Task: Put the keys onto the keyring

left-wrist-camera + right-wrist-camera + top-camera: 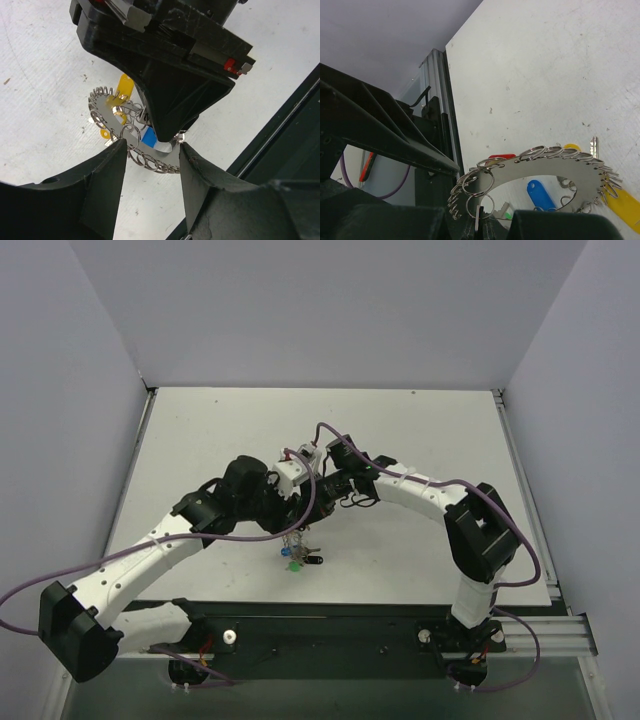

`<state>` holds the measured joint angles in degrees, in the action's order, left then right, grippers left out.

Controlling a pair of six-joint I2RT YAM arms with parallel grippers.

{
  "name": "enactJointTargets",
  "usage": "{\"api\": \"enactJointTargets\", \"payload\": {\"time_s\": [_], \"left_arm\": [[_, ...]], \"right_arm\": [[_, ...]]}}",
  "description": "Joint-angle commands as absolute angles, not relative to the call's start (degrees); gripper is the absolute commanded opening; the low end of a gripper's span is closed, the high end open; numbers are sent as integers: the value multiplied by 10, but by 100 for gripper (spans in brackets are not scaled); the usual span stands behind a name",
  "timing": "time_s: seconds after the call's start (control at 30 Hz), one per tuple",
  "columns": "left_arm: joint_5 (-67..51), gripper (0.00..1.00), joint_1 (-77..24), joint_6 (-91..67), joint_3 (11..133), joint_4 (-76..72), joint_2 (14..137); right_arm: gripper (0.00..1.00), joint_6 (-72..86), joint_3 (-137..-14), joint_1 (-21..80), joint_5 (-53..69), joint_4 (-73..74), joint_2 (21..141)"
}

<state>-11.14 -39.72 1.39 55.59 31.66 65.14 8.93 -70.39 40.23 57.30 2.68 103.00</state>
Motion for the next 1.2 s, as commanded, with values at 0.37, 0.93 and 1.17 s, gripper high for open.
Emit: {"api": "enactJointTargets", "payload": {"time_s": [0.37,0.93,1.17], "left_arm": [[-26,48,-420,32,585,326,662],[-4,42,-432,27,583,298,687],[11,41,-434,25,582,281,700]], "right_arm": [[0,87,-723,407,596,12,1032],[0,92,-716,410,599,5,1028],[0,94,-714,409,601,5,1027]]}}
